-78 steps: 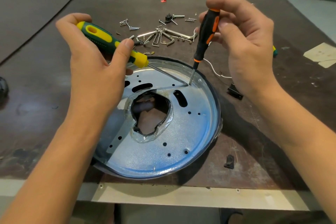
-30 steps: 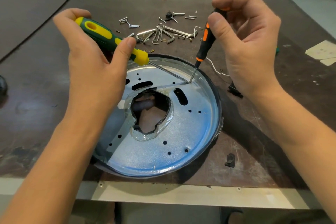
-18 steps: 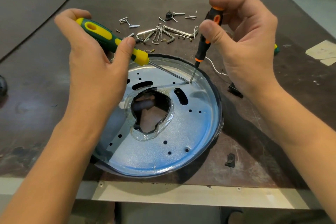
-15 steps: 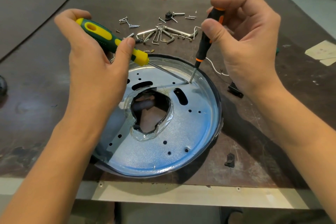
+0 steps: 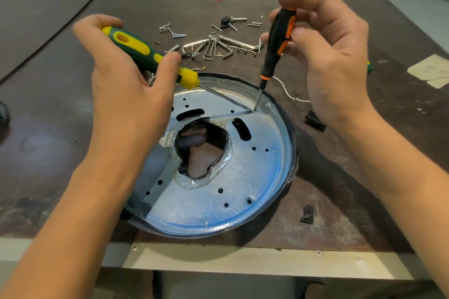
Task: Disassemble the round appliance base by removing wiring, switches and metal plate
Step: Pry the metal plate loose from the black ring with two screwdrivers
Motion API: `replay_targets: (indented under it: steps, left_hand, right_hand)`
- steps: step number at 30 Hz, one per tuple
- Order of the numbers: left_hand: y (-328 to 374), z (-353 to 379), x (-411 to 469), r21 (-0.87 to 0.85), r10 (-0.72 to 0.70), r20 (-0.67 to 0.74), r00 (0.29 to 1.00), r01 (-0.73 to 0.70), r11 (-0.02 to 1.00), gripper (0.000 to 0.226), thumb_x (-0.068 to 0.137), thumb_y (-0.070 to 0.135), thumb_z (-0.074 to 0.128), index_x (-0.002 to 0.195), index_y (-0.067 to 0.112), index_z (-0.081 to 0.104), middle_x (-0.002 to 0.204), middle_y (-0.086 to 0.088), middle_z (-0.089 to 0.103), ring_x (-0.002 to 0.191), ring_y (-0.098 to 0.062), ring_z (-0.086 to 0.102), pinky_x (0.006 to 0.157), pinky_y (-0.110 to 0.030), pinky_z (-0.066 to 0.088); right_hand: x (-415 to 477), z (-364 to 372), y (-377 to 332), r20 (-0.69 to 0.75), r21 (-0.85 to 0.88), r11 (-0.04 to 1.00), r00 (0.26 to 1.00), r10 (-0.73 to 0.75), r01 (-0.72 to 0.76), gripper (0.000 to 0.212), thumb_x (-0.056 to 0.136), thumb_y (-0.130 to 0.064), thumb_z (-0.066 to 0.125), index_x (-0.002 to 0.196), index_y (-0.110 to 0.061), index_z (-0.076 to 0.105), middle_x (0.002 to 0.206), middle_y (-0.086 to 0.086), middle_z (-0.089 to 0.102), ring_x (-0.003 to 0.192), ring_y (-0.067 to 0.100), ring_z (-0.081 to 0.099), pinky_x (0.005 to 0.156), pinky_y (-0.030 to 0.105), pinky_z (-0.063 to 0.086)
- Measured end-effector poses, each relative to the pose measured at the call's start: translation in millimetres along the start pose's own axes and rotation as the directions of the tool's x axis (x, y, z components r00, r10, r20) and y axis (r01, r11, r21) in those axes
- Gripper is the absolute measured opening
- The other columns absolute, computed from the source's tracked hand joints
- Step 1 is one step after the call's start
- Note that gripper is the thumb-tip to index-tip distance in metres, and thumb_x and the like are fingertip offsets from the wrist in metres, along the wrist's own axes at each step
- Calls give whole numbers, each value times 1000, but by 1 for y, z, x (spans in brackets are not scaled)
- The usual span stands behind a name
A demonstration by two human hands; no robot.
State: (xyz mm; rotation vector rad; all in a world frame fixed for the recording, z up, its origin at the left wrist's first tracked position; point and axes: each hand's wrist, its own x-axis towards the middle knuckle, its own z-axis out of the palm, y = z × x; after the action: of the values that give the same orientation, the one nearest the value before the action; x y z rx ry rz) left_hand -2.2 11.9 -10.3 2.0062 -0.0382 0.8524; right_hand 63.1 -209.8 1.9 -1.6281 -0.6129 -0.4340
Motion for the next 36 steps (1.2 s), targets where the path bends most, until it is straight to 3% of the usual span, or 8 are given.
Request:
replay_targets:
  steps: [5,11,17,21,24,28,33,36]
  left_hand:
    - [0,1,-1,8,6,-8,1000,-6,1000,46,93,26,66,115,19,26,81,17,37,66,7,46,64,-12,40]
    - [-2,0,-1,10,3,-6,1000,-2,1000,49,92,30,69,115,20,27,81,20,40,69,8,48,66,-11,41]
    - [-2,1,-1,21,15,-18,1000,-14,1000,49,91,29,69,114,19,28,82,20,38,70,12,49,66,-8,40]
    - [-2,1,-1,17,9,-24,1000,-9,1000,49,91,30,70,114,20,28,81,21,39,70,11,50,66,-9,40]
    - [-3,1,-2,9,3,-25,1000,-2,1000,50,90,30,71,115,20,29,80,22,40,70,10,50,66,-8,40]
    - [-4,0,-1,6,-3,-20,1000,3,1000,51,89,31,72,115,20,29,81,21,42,72,9,50,68,-8,40]
    - [-5,-1,-1,10,-8,-24,1000,8,1000,52,88,33,73,115,21,30,82,21,41,73,10,50,69,-8,40]
    - [-5,-1,-1,5,-13,-27,1000,13,1000,52,88,33,73,115,21,30,83,21,41,73,10,50,69,-8,41]
  right_hand:
    - [0,5,-4,-36,-71,996,998,-60,57,22,96,-5,69,116,-7,59,103,4,62,90,13,63,78,28,54]
    - [-1,2,0,4,3,1000,1000,-19,19,29,101,7,49,128,0,54,111,21,63,99,40,71,93,50,58]
    - [-1,4,-4,-34,-65,996,998,-59,57,21,97,-6,68,118,-5,62,99,5,64,91,17,62,79,35,58]
    - [-1,0,-1,-12,-11,1000,1000,-23,23,25,101,3,53,126,0,58,109,17,67,101,33,70,91,42,59]
    - [-1,1,-2,-19,-1,1000,1000,6,-6,22,103,0,50,124,-3,57,105,13,64,97,26,65,88,47,58]
    - [1,3,-2,-49,-90,994,997,-60,55,22,98,-5,66,120,-4,62,100,6,64,92,15,62,83,31,55]
    - [0,-1,-1,-19,30,999,999,33,-32,30,101,5,45,129,1,56,107,18,66,99,34,69,92,50,58]
    - [-1,1,-2,-29,-49,999,1000,-4,3,20,102,-3,56,123,-4,58,102,9,62,93,26,63,87,48,58]
